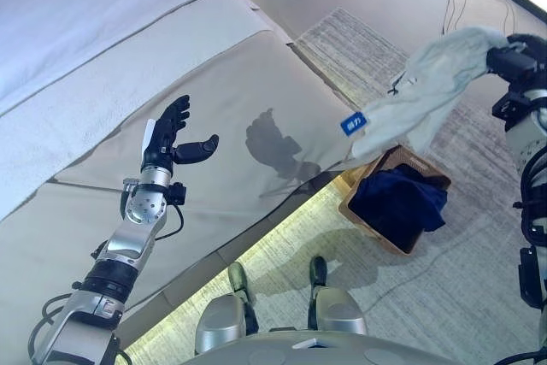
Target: Pick up the clothes from the bed and place them into the basket
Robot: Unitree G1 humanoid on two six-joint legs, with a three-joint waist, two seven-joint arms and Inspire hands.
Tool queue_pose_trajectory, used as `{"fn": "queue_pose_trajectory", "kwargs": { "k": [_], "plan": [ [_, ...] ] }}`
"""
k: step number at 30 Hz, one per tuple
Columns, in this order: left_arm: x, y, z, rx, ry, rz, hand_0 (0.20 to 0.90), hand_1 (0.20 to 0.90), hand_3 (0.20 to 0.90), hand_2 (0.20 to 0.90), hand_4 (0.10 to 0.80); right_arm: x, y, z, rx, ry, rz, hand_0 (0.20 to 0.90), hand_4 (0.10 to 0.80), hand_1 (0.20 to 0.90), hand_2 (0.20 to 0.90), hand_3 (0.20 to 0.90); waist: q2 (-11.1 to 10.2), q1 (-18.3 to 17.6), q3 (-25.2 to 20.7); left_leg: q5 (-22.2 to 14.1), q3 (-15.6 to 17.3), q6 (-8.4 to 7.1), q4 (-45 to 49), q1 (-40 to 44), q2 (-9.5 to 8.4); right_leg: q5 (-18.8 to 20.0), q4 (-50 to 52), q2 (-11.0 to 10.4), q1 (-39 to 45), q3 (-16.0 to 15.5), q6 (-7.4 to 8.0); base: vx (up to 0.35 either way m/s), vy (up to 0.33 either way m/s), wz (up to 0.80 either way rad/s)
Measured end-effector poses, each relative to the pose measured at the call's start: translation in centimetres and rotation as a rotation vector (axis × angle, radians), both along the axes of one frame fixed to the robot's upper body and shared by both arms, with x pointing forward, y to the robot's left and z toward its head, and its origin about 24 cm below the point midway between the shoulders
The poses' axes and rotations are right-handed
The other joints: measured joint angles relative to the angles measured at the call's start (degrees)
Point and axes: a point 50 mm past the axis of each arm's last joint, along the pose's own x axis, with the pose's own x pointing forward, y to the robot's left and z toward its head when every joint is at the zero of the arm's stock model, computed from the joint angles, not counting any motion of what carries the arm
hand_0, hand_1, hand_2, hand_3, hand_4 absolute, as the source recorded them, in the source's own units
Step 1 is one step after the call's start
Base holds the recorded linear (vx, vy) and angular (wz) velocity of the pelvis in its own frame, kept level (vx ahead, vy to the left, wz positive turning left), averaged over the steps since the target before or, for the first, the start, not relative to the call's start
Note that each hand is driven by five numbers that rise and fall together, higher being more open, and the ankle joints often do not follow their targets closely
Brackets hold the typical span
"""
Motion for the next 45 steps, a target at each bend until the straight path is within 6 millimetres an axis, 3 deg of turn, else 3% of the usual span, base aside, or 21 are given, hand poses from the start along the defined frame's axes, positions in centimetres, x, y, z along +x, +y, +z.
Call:
{"fn": "queue_pose_trajectory", "kwargs": {
  "k": [4, 13, 20, 28, 35, 39, 40, 45],
  "plan": [
    [-0.2, -0.9, -0.6, 0.011, 0.026, -0.041, 0.900, 0.900, 0.900, 0.900, 0.800, -0.5, -0.2, -2.2, 0.018, 0.059, -0.021, 0.300, 0.100, 0.300, 0.300, 0.200, 1.8, -0.7, -1.1, 0.3, 0.1, 0.01, -0.7, 0.0, -0.07, 0.0, 0.0, 0.0, -0.6, 0.5, 0.00, -0.025, -0.020, -0.07],
    [-0.3, -1.8, -1.5, 0.022, 0.073, -0.111, 0.900, 0.900, 0.900, 0.900, 0.800, -1.4, 0.2, -6.9, -0.014, 0.230, 0.002, 0.300, 0.100, 0.300, 0.300, 0.200, 3.1, -3.0, -1.8, 0.4, 1.5, -0.14, -1.0, 0.7, 0.04, 0.0, 0.0, 0.1, -0.9, 1.7, 0.02, -0.040, -0.032, -0.09],
    [-0.6, -2.7, -3.3, 0.002, 0.142, -0.118, 0.900, 0.900, 0.900, 0.900, 0.800, -2.0, -0.8, -8.5, -0.020, 0.312, -0.049, 0.300, 0.100, 0.300, 0.300, 0.200, 5.1, -4.1, -3.1, 0.4, 2.6, -0.15, -1.0, 0.7, 0.18, 0.4, 0.0, 0.2, -1.7, 2.8, 0.61, -0.025, -0.019, -0.09],
    [-0.7, -2.8, -3.7, 0.009, 0.166, -0.121, 0.900, 0.900, 0.900, 0.900, 0.800, -3.5, -2.2, -11.2, 0.024, 0.424, -0.126, 0.300, 0.100, 0.300, 0.300, 0.200, 5.9, -4.6, -3.5, 0.8, 2.9, -0.70, -1.0, 0.6, 0.92, 0.5, 0.0, 0.6, -2.0, 3.1, 0.79, -0.038, -0.026, -0.02],
    [-0.8, -2.7, -4.1, 0.009, 0.179, -0.114, 0.900, 0.900, 0.900, 0.900, 0.800, -3.7, -2.5, -11.7, 0.006, 0.454, -0.122, 0.300, 0.100, 0.300, 0.300, 0.200, 8.7, -4.7, -5.4, 0.8, 3.6, -0.70, -1.0, 0.5, 1.03, 0.5, 0.0, 0.7, -2.5, 3.9, 0.83, -0.005, -0.007, -0.05],
    [-0.8, -3.0, -4.1, -0.001, 0.179, -0.118, 0.900, 0.900, 0.900, 0.900, 0.800, -3.8, -2.4, -11.9, 0.004, 0.463, -0.080, 0.559, 0.402, 0.559, 0.559, 0.502, 9.1, -4.5, -5.7, 0.8, 3.6, -0.71, -1.0, 0.5, 1.16, 0.5, 0.0, 0.9, -2.5, 3.9, 0.83, 0.000, 0.000, 0.00],
    [-0.8, -3.1, -4.2, -0.003, 0.180, -0.120, 0.900, 0.900, 0.900, 0.900, 0.800, -3.8, -2.4, -12.0, 0.003, 0.463, -0.074, 0.900, 0.800, 0.900, 0.900, 0.900, 9.1, -4.4, -5.7, 0.8, 3.6, -0.71, -1.0, 0.5, 1.16, 0.5, 0.0, 0.9, -2.5, 3.9, 0.83, 0.000, 0.000, 0.00],
    [-0.8, -3.3, -4.2, -0.010, 0.181, -0.122, 0.900, 0.900, 0.900, 0.900, 0.800, -3.9, -2.5, -12.0, -0.014, 0.469, -0.079, 0.900, 0.800, 0.900, 0.900, 0.900, 9.1, -4.2, -5.7, 0.8, 3.5, -0.75, -1.0, 0.5, 1.23, 0.5, 0.0, 0.9, -2.5, 3.8, 0.83, 0.000, 0.000, 0.00]
  ]
}}
